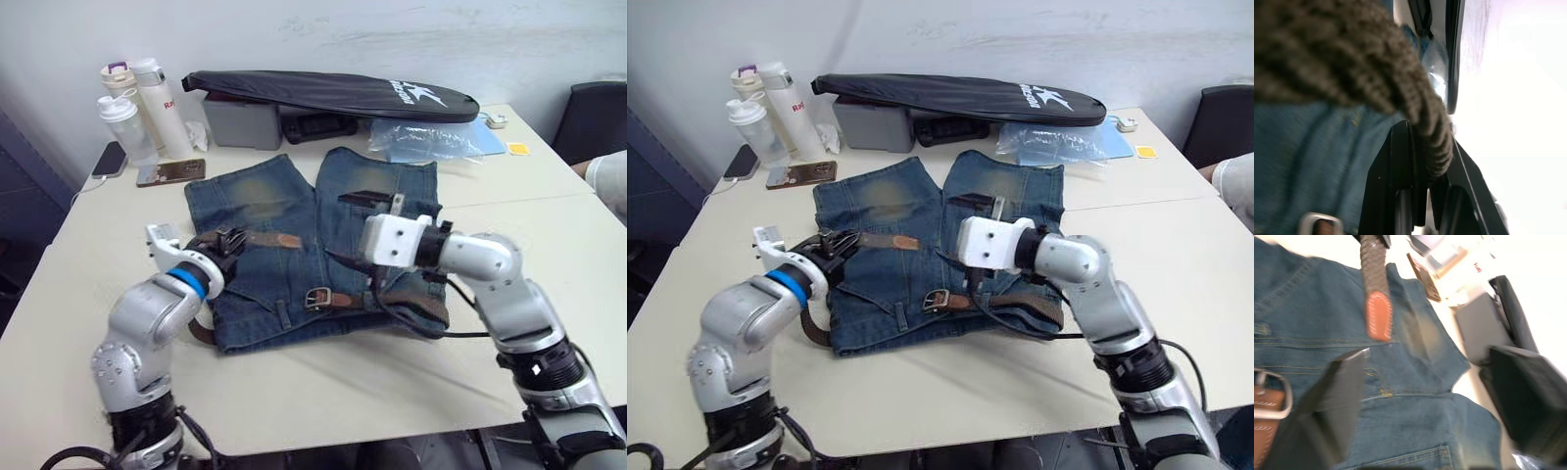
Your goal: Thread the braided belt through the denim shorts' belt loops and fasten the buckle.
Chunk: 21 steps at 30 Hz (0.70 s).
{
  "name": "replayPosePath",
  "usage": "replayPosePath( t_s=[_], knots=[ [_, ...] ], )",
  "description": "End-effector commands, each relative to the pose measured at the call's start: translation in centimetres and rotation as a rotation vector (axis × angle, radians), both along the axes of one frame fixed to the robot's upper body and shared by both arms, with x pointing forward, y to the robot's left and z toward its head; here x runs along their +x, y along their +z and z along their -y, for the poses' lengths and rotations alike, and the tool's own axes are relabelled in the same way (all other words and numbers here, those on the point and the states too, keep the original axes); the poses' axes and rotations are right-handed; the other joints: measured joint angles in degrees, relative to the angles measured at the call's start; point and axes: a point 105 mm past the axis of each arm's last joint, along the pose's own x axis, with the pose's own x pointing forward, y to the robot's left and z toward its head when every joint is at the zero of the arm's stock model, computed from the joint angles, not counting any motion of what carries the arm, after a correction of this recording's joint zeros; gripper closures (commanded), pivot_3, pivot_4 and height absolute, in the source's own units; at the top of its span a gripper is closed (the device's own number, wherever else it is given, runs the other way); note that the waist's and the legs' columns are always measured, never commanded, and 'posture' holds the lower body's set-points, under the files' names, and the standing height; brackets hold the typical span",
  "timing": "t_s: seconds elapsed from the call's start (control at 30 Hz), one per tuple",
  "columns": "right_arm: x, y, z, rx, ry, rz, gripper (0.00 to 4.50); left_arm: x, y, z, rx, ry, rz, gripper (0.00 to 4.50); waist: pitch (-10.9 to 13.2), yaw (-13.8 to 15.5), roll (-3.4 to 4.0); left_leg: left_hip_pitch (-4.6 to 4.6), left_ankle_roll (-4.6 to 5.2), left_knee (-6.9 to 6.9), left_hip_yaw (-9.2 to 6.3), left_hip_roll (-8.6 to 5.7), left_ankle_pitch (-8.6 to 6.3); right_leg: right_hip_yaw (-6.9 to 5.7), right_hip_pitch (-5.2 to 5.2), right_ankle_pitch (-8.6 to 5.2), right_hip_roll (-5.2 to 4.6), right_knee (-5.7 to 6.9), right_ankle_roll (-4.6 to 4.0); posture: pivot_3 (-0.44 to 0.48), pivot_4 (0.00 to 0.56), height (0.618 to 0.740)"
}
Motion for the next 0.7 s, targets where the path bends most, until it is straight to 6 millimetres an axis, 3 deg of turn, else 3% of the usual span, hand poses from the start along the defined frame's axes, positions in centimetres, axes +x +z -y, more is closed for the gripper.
replayPosePath(
  t_s=[0.03,0.23,0.43,0.5,0.57,0.7],
  knots=[
    [-2.8,-0.1,0.1,0.006,0.134,-0.26,0.06,-0.9,0.8,-0.9,0.095,-0.085,0.136,4.5,-0.01,-0.03,0.06,0.01,0.04,-0.29,-0.02,0.01,-0.05,-0.01,-0.03,-0.01,0.02,-0.01,-0.03,0.0,0.15,0.622],
    [-5.0,0.2,-0.4,0.038,0.226,-0.512,0.06,-2.0,-0.3,-3.2,0.159,-0.112,0.157,4.5,-0.03,-0.15,0.11,0.47,1.09,-0.72,-0.89,-0.02,-0.7,-0.01,0.23,-0.27,-0.22,-0.26,-0.7,0.0,0.15,0.622],
    [-6.0,-0.1,-0.5,-0.024,0.254,-0.594,0.06,-3.4,-2.0,-4.6,0.229,-0.159,0.109,4.5,0.05,-0.2,0.21,1.06,0.96,-1.82,-1.22,-0.1,-0.75,-0.04,0.65,-0.18,-0.22,-1.29,-0.54,0.0,0.15,0.622],
    [-6.1,-0.3,-0.4,-0.037,0.246,-0.622,0.06,-4.3,-3.0,-4.8,0.253,-0.184,0.069,4.5,0.08,-0.21,0.25,1.9,0.53,-2.69,-1.26,-0.1,-1.0,-0.17,1.05,-0.1,-0.2,-2.0,-0.39,0.0,0.15,0.622],
    [-6.0,-0.6,0.0,-0.048,0.214,-0.654,0.06,-5.6,-4.1,-4.5,0.277,-0.229,0.04,4.5,0.1,-0.38,0.3,2.01,-0.05,-3.34,-1.3,-0.07,-1.3,-0.24,1.06,-0.02,-0.12,-2.11,-0.25,0.0,0.15,0.622],
    [-6.1,-0.8,0.3,-0.059,0.192,-0.695,0.06,-6.4,-4.6,-4.5,0.282,-0.233,0.025,4.5,0.14,-0.31,0.36,2.06,-0.21,-3.35,-1.32,-0.09,-1.24,-0.2,1.12,0.08,-0.2,-2.23,-0.11,0.0,0.15,0.622]
  ],
)
